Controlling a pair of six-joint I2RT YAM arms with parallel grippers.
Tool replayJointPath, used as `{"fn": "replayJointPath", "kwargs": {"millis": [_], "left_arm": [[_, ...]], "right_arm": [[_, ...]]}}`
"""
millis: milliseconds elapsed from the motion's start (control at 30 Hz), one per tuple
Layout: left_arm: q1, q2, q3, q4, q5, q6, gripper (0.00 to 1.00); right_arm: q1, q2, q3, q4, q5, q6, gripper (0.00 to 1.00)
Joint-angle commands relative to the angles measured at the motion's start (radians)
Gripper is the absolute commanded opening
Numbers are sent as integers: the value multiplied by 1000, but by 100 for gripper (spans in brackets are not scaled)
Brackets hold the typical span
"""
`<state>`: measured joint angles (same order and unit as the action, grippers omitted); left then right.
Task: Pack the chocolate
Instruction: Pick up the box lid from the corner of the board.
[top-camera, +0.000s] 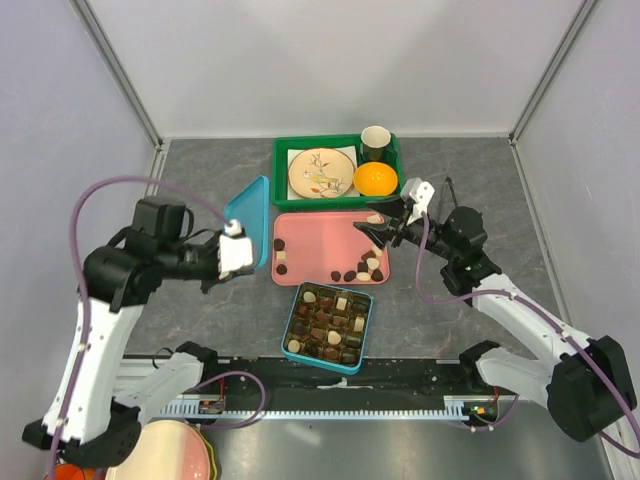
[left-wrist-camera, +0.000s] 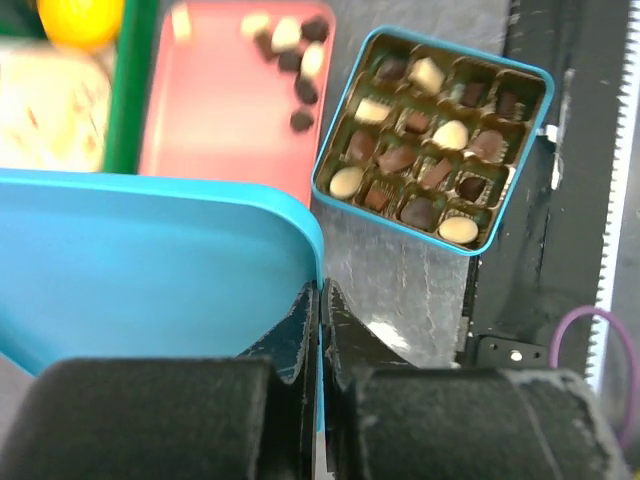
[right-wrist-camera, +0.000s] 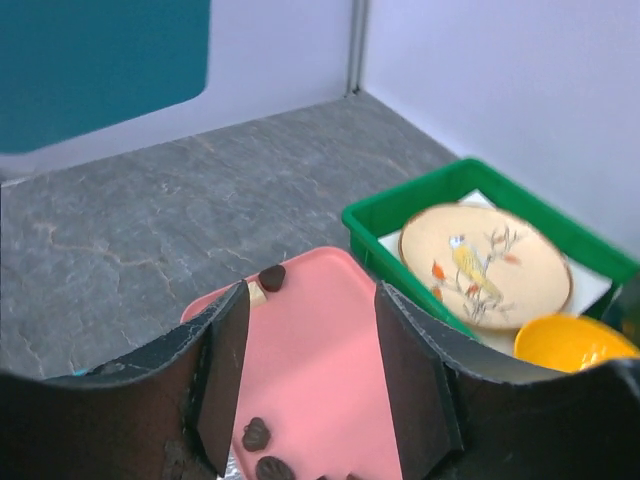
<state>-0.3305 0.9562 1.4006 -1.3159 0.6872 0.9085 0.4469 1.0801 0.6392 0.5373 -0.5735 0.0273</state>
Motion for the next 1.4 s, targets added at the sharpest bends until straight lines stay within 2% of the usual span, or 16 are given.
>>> {"fn": "replayJointPath", "kwargs": {"millis": [0,33,100,133,167,267,433,600,833,967,1267,1367], "left_arm": [[-51,-44,-20,-223,149,207,2],[-73,-28,-25,-223,147,198,2],[-143,30,-38,-223,159,170,2],[-165,47,-43,-223,172,165,2],[-183,64,-48,-223,199,164,2],[-243,127,-55,-223,236,182,2],[-301,197,-29,-221,227,202,2],[-377,210,-2,-223,213,204,2],[-450,211,-3,-223,199,187,2],[-478,216,-5,-223,176,181,1],[-502,239,-5,-221,164,193,2],[-505,236,11,-224,161,198,2]], "right_arm": [[28,-46,34,37,-164,-225,64],[38,-55,46,-47,-155,-330,66],[68,-78,98,-150,-146,-429,67],[81,-85,118,-268,-132,-491,67],[96,-100,138,-324,-99,-595,67],[142,-150,186,-480,-30,-749,68],[197,-253,200,-663,3,-852,70],[256,-264,246,-865,20,-940,68],[337,-223,307,-947,34,-975,64],[438,-201,329,-951,99,-988,63],[617,-117,392,-1002,221,-1003,60],[636,-80,393,-1025,227,-1006,57]]}}
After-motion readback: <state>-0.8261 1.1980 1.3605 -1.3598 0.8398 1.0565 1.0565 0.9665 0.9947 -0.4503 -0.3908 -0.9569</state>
